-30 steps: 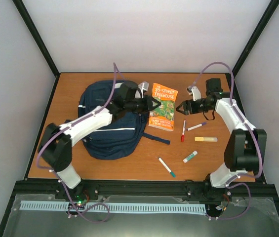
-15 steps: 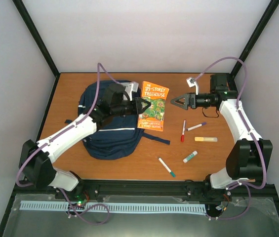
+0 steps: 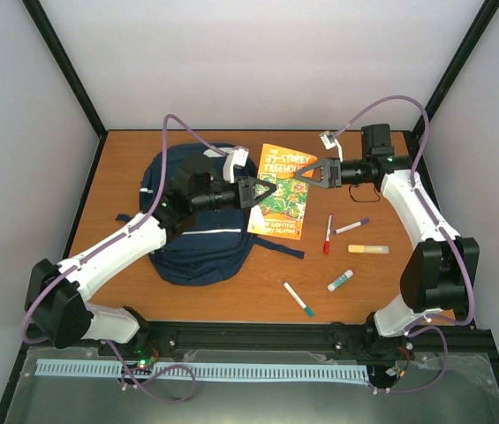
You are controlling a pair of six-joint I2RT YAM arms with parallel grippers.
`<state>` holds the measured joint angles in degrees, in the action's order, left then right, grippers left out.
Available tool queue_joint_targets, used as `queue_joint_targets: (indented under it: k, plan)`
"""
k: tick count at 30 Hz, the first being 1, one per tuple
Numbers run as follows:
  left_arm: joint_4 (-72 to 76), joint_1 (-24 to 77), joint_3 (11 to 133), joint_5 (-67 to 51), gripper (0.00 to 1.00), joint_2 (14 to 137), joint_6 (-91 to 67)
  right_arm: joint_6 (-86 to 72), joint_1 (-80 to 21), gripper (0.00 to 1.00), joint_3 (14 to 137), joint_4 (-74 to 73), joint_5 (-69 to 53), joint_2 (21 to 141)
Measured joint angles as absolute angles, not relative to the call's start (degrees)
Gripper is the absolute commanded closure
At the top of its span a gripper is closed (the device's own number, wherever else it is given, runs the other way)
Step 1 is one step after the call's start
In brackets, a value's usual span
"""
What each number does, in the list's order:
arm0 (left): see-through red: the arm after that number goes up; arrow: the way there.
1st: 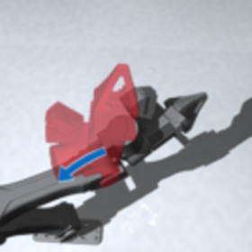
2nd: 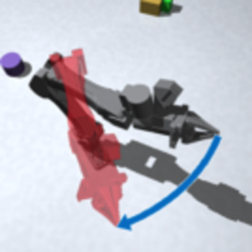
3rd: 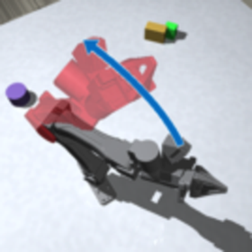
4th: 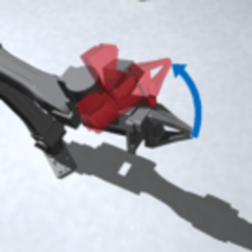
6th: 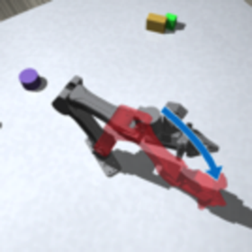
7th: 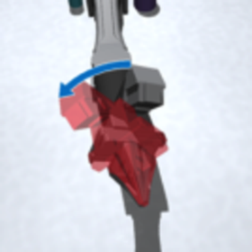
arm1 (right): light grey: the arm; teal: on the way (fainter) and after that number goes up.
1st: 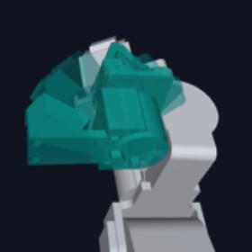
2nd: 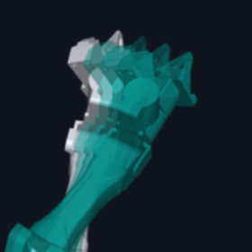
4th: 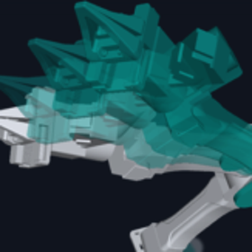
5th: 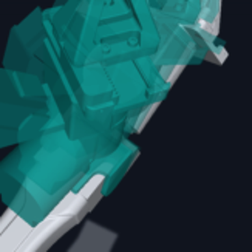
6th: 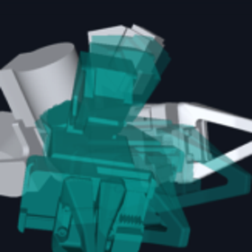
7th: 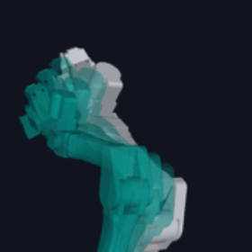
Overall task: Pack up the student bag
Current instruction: Pick up the book from the center of the board.
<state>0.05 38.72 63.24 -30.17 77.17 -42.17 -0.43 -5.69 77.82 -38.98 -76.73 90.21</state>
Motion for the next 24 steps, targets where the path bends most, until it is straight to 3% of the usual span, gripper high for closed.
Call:
queue_joint_targets:
  k: [3,12,17,24]
  plan:
    - [1.19,38.72,62.41,-30.96,0.99,76.71,-42.19,-0.62,-6.52,0.19,79.18,-39.16,-79.35,90.59]
    - [0.93,38.74,62.04,-28.53,0.94,76.51,-42.19,4.97,-7.66,0.37,81.84,-45.93,-85.82,91.15]
    - [-0.47,39.03,62.04,-26.30,0.94,75.99,-42.19,2.61,-7.77,0.55,81.01,-43.81,-84.75,90.83]
    - [-1.06,39.07,61.41,-24.93,0.82,75.90,-42.19,-5.19,-7.81,0.69,77.41,-36.86,-79.96,88.55]
